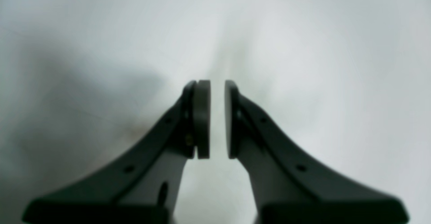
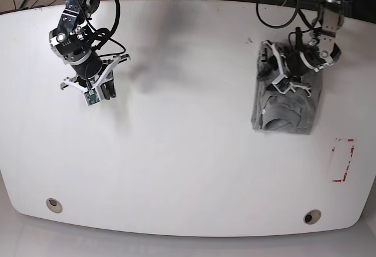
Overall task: Layout the t-shirt on the table in an organized manner, then fold the t-shirt properly
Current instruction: 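Carry the folded shirt with the left gripper to the table corner and release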
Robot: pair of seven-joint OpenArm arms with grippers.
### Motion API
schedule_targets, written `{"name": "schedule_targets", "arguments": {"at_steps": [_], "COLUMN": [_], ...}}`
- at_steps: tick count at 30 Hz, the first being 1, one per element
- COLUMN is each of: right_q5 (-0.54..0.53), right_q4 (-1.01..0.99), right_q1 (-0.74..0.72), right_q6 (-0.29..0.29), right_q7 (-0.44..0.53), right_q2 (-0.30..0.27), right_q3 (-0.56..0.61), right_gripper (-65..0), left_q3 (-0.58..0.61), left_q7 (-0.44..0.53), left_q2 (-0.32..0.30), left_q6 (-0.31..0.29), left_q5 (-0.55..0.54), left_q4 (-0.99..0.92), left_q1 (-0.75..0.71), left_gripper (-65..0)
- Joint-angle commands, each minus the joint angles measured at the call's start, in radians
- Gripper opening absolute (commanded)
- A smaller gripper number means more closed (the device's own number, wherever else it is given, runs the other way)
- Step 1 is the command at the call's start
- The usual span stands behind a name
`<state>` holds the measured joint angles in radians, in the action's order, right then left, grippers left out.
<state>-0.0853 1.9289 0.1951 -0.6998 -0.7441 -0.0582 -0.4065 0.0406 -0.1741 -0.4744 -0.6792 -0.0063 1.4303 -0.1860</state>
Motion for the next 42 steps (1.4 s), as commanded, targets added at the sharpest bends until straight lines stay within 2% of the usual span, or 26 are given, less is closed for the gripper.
{"name": "schedule_targets", "arguments": {"at_steps": [1,8,16,25,31,42], "right_q5": [-0.015,-0.015,-0.015,-0.015,-0.015,-0.015], "right_q4": [0.017,0.017,0.017,0.022,0.022,0.024], "right_q1": [-0.01,-0.007,-0.007,-0.007,-0.007,0.011], "right_q6": [0.002,0.002,0.002,0.002,0.002,0.002], "right_q7": [0.022,0.022,0.022,0.022,0.022,0.022], "right_q2": [-0.006,-0.006,-0.006,-0.006,-0.006,-0.006], "right_q3": [-0.002,-0.002,0.001,-0.001,-0.002,-0.002], "right_gripper": [-58.5,-58.5,-58.5,-58.5,-58.5,-58.5], "left_q3": [-0.051,-0.16,-0.198,-0.21,-0.305,-0.4], "left_q7": [-0.167,-0.167,-0.167,-0.17,-0.17,-0.172], "left_q2": [-0.066,-0.119,-0.16,-0.163,-0.163,-0.185], "left_q6": [-0.01,-0.019,-0.019,-0.019,-0.019,-0.019], "left_q5": [0.118,0.118,0.116,0.116,0.116,0.116], "left_q4": [-0.027,-0.033,-0.064,-0.061,-0.046,0.045], "left_q1": [-0.023,-0.023,-0.017,-0.031,-0.082,-0.086], "left_gripper": [-43.2,-43.2,-43.2,-43.3,-43.3,-43.3]}}
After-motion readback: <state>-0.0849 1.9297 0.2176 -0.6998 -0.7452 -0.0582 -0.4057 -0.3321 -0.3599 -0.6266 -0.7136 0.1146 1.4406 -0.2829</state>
